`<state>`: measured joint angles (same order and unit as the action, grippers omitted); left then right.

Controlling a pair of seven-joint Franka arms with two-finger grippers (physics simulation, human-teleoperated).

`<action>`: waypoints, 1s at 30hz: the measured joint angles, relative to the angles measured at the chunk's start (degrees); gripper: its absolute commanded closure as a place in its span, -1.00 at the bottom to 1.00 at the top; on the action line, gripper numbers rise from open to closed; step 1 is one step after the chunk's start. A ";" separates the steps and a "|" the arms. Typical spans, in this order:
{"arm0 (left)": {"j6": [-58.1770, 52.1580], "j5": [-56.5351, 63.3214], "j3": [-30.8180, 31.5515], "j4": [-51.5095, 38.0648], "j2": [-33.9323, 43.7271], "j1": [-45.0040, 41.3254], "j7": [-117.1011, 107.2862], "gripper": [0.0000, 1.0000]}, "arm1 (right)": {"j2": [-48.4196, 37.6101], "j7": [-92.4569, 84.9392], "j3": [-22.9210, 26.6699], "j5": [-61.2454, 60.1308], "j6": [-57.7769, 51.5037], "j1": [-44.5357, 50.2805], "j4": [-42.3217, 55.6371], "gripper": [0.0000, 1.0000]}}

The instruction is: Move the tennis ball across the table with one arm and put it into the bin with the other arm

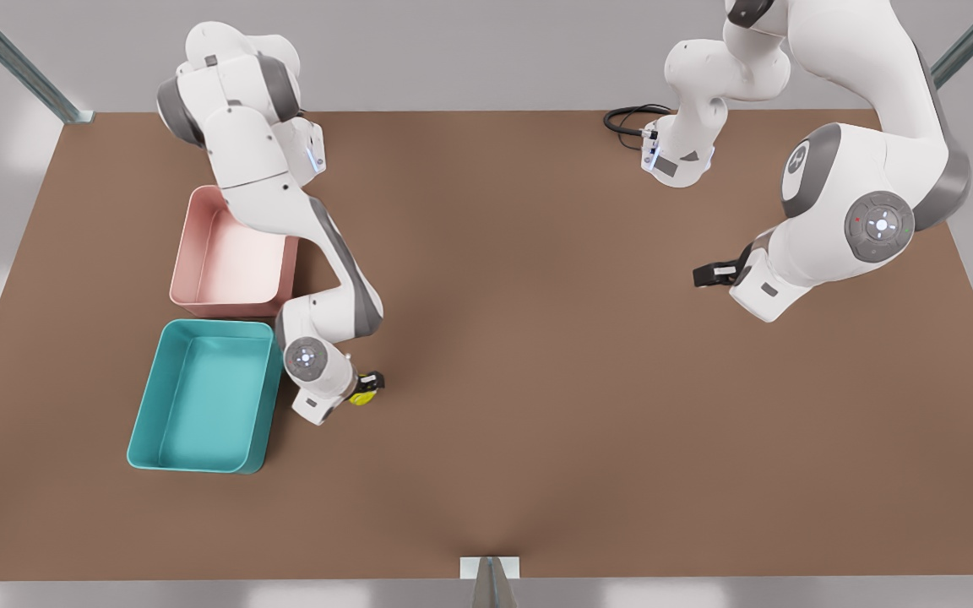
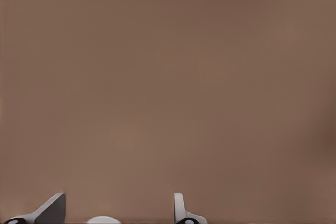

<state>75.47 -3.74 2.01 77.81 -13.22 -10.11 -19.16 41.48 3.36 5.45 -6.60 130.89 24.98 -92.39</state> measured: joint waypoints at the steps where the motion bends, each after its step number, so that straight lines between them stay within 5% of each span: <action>1: -0.06 -0.01 0.00 0.00 -0.10 0.00 -0.32 -1.00 | 0.30 0.03 0.00 0.00 0.29 0.04 -0.01 -1.00; 20: -0.70 0.00 0.00 -0.13 -0.64 0.43 -4.02 -1.00 | 2.57 0.40 0.00 0.10 4.90 1.26 -2.12 -1.00; 24: -0.70 0.01 0.00 -0.17 -0.64 0.75 -4.40 -1.00 | 3.01 0.41 0.00 0.11 5.14 1.46 -2.07 -0.52; 30: -0.65 0.04 -0.03 -0.17 -1.03 0.90 -4.80 -1.00 | 2.59 0.10 0.00 0.00 4.92 1.37 -1.12 -0.48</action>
<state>74.82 -3.70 1.98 77.63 -14.26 -9.20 -23.96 44.07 3.46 5.44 -6.60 135.81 26.34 -93.51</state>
